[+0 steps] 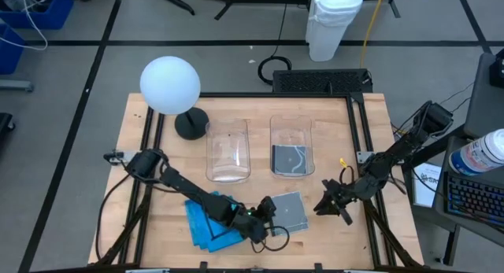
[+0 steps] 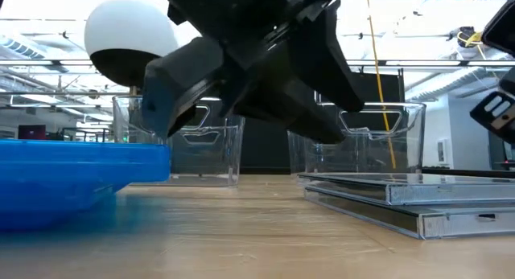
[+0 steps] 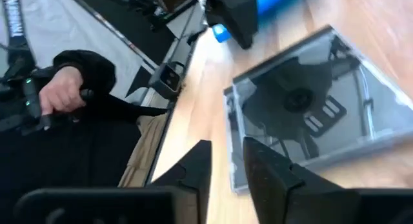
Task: Pick & place jewel cases by type
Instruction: Put the black CD case into the right transparent bin
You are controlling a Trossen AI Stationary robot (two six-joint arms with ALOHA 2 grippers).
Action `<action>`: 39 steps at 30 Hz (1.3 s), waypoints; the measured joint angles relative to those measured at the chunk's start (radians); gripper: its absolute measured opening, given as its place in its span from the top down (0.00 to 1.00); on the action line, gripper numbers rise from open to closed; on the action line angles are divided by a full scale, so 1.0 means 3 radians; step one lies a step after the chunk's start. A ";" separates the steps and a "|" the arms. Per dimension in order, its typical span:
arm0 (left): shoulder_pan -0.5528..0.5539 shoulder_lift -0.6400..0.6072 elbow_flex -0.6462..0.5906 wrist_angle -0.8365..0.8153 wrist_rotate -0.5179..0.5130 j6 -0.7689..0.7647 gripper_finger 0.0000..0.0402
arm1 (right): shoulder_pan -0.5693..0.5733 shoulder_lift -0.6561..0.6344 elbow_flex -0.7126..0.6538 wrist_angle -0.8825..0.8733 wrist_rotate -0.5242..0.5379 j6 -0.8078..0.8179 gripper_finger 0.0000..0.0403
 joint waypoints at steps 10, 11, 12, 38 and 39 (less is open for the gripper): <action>0.0064 -0.0001 0.0000 -0.0240 0.0236 0.0129 0.47 | -0.0148 0.0000 -0.0001 -0.0190 0.0512 0.0742 0.61; 0.0067 -0.0001 0.0000 -0.0254 0.0229 0.0175 0.47 | -0.0173 0.0000 -0.0001 -0.0201 0.0508 0.0799 0.61; 0.0068 -0.0001 -0.0001 -0.0259 0.0218 0.0230 0.47 | -0.0194 0.0000 -0.0001 -0.0211 0.0507 0.0870 0.60; 0.0200 0.0176 -0.0005 -0.0103 0.0056 0.0511 0.47 | -0.0327 0.0000 -0.0001 -0.0579 0.0496 0.1282 0.61; 0.0193 0.0176 -0.0005 -0.0103 0.0056 0.0518 0.47 | -0.0327 0.0000 -0.0001 -0.0576 0.0496 0.1276 0.61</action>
